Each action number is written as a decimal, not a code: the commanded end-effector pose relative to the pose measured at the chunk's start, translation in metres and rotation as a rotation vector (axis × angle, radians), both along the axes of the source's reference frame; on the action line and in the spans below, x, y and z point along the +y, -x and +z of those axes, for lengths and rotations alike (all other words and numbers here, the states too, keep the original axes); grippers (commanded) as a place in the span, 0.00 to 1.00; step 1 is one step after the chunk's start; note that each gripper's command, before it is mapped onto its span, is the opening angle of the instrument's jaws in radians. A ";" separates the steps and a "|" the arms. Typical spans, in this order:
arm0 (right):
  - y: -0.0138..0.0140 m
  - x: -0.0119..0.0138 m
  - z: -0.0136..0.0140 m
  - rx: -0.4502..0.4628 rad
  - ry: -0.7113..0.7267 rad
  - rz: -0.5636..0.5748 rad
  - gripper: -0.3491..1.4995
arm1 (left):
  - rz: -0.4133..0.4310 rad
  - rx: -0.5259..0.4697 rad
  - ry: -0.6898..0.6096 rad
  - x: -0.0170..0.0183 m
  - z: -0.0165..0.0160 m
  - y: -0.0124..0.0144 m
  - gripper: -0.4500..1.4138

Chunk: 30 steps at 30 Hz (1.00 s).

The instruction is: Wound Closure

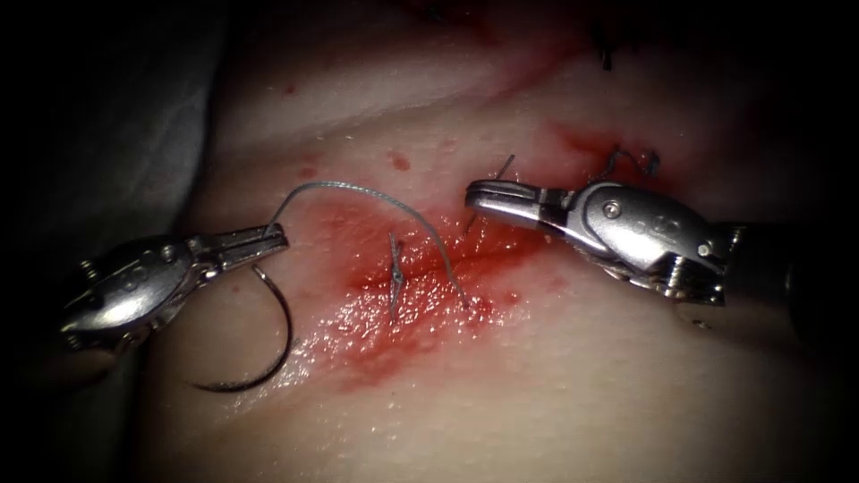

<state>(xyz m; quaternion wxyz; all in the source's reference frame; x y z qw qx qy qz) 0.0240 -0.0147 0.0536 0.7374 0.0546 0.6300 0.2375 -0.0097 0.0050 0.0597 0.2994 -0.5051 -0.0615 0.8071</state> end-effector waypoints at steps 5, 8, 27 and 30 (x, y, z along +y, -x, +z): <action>-0.0030 -0.0011 0.0017 0.033 -0.002 -0.033 0.00 | -0.011 0.117 0.011 0.0007 0.0016 0.0026 0.00; -0.0033 -0.0012 0.0016 0.041 -0.003 -0.043 0.00 | -0.011 0.164 0.018 0.0010 0.0021 0.0032 0.00; -0.0063 -0.0005 -0.0015 0.157 -0.003 0.027 0.06 | 0.045 0.540 0.182 -0.0004 0.0067 0.0070 0.00; -0.0065 -0.0002 -0.0014 0.114 -0.012 0.082 0.35 | 0.063 0.559 0.203 -0.0009 0.0063 0.0072 0.00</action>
